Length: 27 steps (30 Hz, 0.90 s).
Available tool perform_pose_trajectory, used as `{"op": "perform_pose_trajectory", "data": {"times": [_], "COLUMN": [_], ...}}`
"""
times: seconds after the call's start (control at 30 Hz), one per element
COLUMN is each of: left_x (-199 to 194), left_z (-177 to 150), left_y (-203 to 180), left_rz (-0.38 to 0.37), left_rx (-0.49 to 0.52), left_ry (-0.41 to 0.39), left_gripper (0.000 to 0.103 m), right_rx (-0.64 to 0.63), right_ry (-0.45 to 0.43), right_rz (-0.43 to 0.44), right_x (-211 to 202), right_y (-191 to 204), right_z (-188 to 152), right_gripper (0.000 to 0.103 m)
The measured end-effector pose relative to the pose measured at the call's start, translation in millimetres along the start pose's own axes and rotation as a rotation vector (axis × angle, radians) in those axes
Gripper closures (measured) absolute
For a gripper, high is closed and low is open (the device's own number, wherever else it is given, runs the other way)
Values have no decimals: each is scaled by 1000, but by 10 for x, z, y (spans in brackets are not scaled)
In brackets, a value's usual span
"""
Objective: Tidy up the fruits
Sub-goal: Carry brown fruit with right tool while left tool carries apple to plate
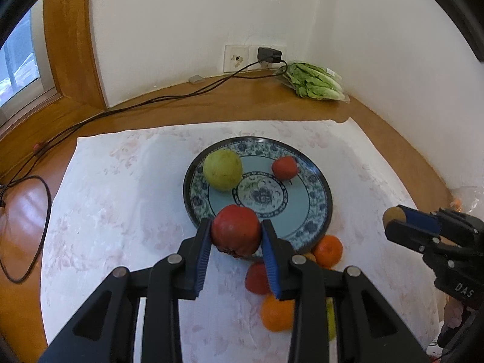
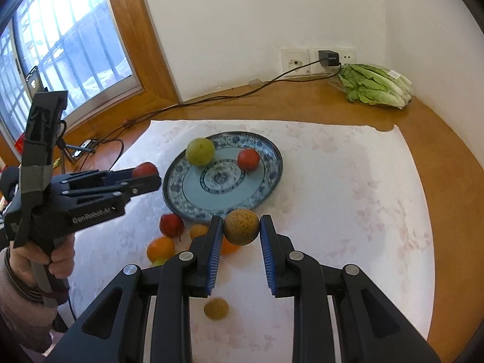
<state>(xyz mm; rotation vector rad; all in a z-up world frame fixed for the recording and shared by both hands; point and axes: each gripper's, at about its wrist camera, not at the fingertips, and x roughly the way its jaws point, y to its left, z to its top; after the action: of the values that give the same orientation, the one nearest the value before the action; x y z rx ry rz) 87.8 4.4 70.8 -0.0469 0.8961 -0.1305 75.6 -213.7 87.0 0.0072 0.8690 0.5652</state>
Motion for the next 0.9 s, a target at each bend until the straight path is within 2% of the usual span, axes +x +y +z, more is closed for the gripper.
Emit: {"op": "perform_pose_trajectory", "data": {"times": [0.33,0.9], "left_x": [330,652], "left_z": [83,96], "left_y": [-13,15], "left_rz": [-1,9], "left_rx": [4,1], "left_ry": [10,20], "left_gripper": [69,69], "right_rx": [17,7], "right_ry": [17,40], "right_rz": [25,5], "right_x": [397,886], "right_y": [6,-54], "right_z": [221,314], "right_gripper": [77,77]}}
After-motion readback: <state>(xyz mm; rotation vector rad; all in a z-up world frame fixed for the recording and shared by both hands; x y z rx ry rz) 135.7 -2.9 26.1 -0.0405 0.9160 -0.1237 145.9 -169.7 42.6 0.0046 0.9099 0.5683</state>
